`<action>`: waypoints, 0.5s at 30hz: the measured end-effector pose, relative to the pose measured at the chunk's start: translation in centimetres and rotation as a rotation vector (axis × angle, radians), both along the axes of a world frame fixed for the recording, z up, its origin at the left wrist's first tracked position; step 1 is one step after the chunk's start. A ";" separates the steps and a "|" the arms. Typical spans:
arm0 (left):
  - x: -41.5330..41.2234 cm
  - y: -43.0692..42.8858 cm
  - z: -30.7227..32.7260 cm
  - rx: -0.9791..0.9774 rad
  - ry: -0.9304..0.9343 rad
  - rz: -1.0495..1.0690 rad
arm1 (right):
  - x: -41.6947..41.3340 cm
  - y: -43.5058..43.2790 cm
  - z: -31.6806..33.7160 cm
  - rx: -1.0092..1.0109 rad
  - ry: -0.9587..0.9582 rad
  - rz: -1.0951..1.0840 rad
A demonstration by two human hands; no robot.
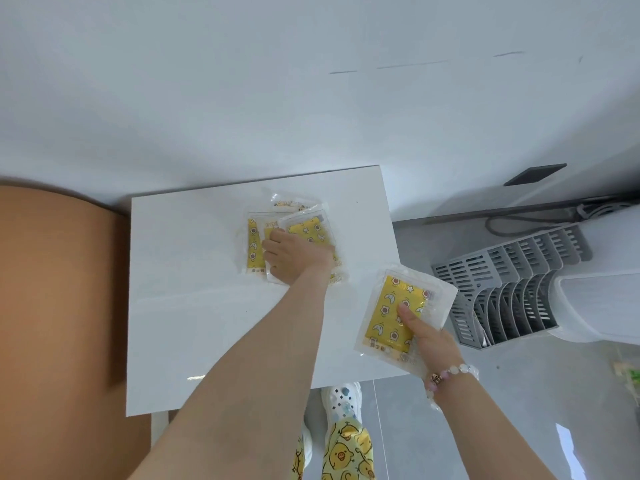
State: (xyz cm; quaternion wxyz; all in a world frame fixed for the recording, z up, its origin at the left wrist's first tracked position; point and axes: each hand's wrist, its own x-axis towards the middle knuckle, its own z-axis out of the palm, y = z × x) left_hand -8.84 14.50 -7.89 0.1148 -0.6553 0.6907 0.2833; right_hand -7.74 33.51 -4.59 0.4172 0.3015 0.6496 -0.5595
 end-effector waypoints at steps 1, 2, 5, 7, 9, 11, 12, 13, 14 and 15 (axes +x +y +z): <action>0.0 0.1 -0.4 -0.006 -0.019 -0.011 | -0.2 0.1 -0.1 -0.002 0.003 0.004; 0.0 0.0 -0.6 -0.014 -0.028 -0.015 | -0.3 0.2 -0.2 -0.002 0.004 0.010; -0.1 -0.5 -0.9 -0.022 -0.009 0.017 | -0.7 0.5 -0.5 0.003 0.008 0.014; 0.1 -0.7 -0.9 -0.021 0.038 0.051 | -0.8 0.8 -0.7 0.022 0.013 0.014; 0.1 -0.7 -0.7 0.016 0.192 0.100 | -0.8 0.9 -0.8 0.034 0.013 0.007; 0.1 -0.7 0.5 0.113 0.415 0.158 | -0.9 0.8 -0.9 0.031 0.011 0.005; 0.2 -0.7 1.6 0.167 0.525 0.180 | -0.9 0.7 -0.9 0.024 0.007 0.007; 0.4 -0.9 2.7 0.226 0.628 0.196 | -0.9 0.6 -0.9 0.014 0.001 0.010; 0.7 -1.0 4.0 0.301 0.722 0.212 | -1.0 0.5 -0.9 0.004 -0.007 0.012; 1.2 -1.1 5.2 0.393 0.800 0.230 | -1.0 0.4 -0.9 -0.007 -0.016 0.011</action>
